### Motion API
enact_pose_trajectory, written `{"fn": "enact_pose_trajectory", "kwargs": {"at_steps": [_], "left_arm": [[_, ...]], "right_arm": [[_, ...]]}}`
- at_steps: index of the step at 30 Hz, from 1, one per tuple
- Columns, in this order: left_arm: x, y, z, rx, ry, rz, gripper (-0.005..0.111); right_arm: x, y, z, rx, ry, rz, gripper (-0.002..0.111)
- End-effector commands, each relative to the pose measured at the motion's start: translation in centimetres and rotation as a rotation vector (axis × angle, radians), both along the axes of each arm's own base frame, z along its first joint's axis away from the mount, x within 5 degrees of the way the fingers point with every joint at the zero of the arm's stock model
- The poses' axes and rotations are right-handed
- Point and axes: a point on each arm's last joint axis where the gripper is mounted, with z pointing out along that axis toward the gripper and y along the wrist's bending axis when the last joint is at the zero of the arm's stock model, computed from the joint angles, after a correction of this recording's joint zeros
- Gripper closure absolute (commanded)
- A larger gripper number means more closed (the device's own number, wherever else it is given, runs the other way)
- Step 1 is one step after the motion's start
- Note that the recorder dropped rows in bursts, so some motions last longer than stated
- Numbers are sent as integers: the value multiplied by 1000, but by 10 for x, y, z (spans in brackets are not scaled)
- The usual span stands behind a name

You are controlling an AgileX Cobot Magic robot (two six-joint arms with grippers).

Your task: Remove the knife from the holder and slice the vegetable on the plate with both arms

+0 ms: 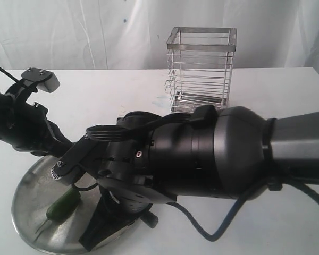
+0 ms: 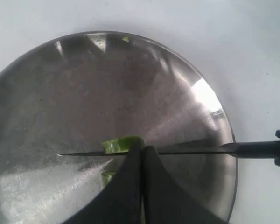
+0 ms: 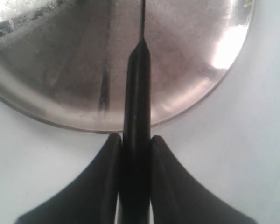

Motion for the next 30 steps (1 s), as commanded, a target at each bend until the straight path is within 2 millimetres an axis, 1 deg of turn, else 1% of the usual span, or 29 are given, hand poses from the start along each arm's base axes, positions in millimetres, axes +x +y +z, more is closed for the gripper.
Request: {"fn": "enact_pose_trajectory", "kwargs": {"at_steps": [1,4,7,9,13,18,23,26,27,29,30], "left_arm": [[1,-3,-9,-6,48,-17,107],[6,-3,-21,0,75,-4,107],[18,-3,-30,-17,51,72,107],[24,-3,-29,-34,15,104,107],[30,-6,-19,-57,-18,76,107],[25,-9,-11,-83,0,30,107],[15,-8,10,-79,-53,9,107],[5,-8,25,-86,-83,-11,107],[0,-6,30,-79,-88,1,107],[-7,-3,29,-46,-70,22,107],[-9,-2,28,-42,-65,30,107]], "right_arm": [[0,0,7,14,-15,0,108],[0,0,7,15,-16,1,108],[0,0,7,15,-16,1,108],[0,0,7,15,-16,1,108],[1,0,7,12,-22,5,108],[1,-1,7,4,-20,2,108],[-4,-1,5,23,52,-44,108],[-13,3,4,27,68,-29,108],[-19,6,4,23,70,-10,108],[-26,8,4,14,75,0,108],[-26,9,4,23,78,-10,108]]}}
